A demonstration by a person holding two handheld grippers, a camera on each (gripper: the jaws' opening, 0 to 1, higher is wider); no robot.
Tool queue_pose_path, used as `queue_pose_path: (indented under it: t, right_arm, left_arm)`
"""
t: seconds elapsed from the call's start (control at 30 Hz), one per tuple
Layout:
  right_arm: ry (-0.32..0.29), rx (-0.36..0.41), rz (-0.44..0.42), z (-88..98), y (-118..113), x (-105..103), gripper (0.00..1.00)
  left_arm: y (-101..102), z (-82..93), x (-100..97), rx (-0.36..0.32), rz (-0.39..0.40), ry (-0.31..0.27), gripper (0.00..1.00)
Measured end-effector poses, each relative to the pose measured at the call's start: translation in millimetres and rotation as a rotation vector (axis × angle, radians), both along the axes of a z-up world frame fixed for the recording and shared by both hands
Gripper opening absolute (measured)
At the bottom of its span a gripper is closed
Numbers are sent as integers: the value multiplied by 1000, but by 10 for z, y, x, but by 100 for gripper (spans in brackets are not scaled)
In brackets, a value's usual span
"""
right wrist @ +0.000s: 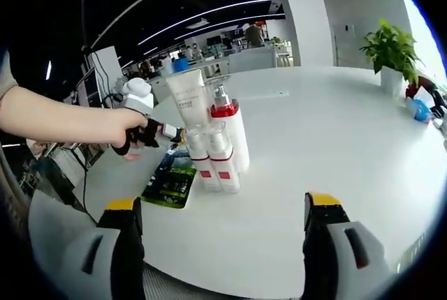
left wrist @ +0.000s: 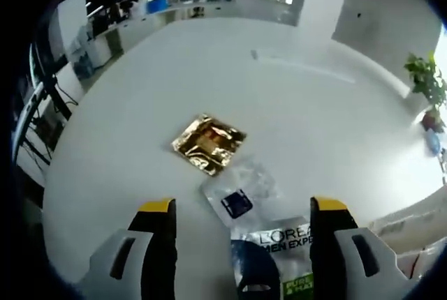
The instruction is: Arrange the skincare products in the storage area until every visible bottle or jar stands upright without overlapping.
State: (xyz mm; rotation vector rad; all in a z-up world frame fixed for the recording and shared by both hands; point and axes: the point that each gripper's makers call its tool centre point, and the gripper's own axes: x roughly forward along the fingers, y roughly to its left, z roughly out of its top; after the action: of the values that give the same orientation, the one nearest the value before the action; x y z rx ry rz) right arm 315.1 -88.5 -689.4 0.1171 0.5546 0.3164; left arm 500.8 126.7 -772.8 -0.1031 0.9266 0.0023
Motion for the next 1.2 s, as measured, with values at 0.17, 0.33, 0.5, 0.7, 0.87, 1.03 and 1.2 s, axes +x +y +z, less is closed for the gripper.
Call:
queue_pose_path:
  t: [0.17, 0.33, 0.5, 0.7, 0.87, 1.03, 1.2]
  right_arm:
    - [2, 4, -7, -3, -12, 2, 96]
    - [3, 6, -7, -4, -11, 2, 96]
    - [3, 5, -9, -3, -13, 0, 96]
    - [6, 6, -12, -10, -24, 1, 95]
    - [6, 7, -17, -10, -32, 2, 95]
    - [9, 7, -18, -15, -36, 1, 95]
    - [10, 7, -17, -19, -37, 1, 95]
  left_arm:
    - [7, -30, 5, 12, 3, 6, 69]
    - [26, -31, 17, 33, 0, 1, 67]
    - [32, -34, 34, 49, -3, -6, 67]
    - [54, -40, 88, 79, -16, -24, 64]
    - [55, -42, 124, 78, -41, -34, 62]
    - [70, -24, 167, 73, -76, -47, 40]
    - [133, -34, 210, 63, -114, -61, 6]
